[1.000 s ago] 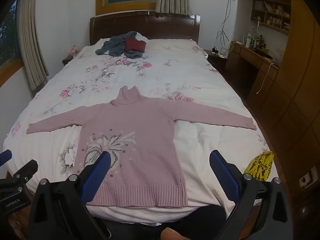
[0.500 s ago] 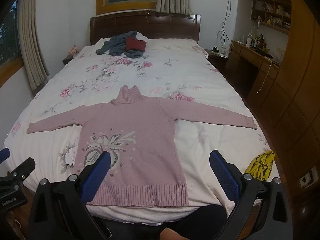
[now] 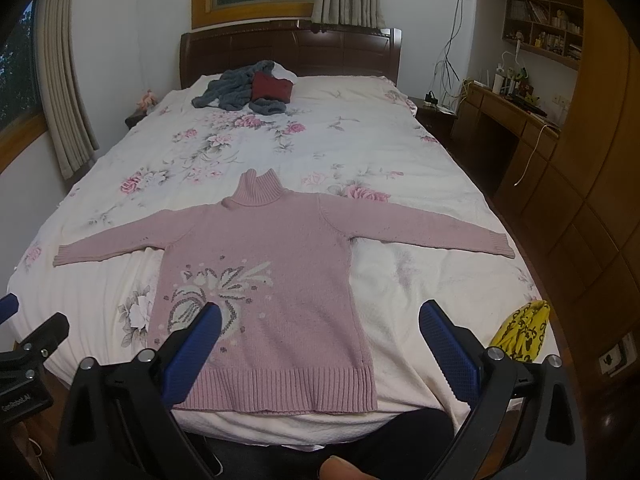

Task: Fold small clothes

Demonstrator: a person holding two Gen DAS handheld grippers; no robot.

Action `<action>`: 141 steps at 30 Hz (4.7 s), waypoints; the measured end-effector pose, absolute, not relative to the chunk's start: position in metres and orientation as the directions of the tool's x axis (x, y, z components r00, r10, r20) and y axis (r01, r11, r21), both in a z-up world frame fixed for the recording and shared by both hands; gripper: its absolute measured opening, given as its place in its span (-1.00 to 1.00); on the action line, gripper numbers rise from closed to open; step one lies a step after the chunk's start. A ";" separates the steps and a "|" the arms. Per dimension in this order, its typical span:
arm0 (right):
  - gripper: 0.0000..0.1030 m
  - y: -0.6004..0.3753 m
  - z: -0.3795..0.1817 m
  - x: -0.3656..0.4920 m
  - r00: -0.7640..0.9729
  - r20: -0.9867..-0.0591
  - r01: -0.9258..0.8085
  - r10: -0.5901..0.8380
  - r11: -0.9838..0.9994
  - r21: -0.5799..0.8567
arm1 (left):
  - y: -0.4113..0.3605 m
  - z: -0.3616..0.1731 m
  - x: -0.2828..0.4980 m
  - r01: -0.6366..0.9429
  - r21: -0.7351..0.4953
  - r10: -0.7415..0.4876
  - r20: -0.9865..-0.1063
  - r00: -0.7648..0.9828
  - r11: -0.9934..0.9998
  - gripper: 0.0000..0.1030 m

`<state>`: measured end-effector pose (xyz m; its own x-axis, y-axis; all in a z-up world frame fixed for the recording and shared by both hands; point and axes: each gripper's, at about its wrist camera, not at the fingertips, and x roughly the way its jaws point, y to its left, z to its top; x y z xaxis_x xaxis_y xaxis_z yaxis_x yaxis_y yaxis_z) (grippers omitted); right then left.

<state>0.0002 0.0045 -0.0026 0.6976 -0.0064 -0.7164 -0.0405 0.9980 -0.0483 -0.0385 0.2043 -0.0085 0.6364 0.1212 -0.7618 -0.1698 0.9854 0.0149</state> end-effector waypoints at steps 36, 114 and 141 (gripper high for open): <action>0.93 0.005 -0.007 0.006 0.689 -0.725 -0.045 -0.005 0.998 -0.049 | 0.204 -0.003 -0.031 -0.168 0.010 0.116 -0.764 0.634 0.986 0.95; -0.83 -0.342 -0.136 0.351 0.744 -0.644 0.272 0.178 0.800 0.534 | 0.199 -0.173 0.179 -0.043 -0.480 -0.405 -0.782 0.474 0.876 0.95; -0.01 0.027 -0.283 0.306 0.510 -0.837 -0.293 0.199 0.955 0.049 | 0.219 -0.200 0.280 -0.001 -0.674 -0.615 -0.675 0.407 0.739 0.95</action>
<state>0.3056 0.0266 -0.2829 0.5101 0.1993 -0.8367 -0.2929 0.9549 0.0489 0.2798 0.2195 -0.1998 0.4070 -0.6153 -0.6751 -0.0009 0.7388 -0.6739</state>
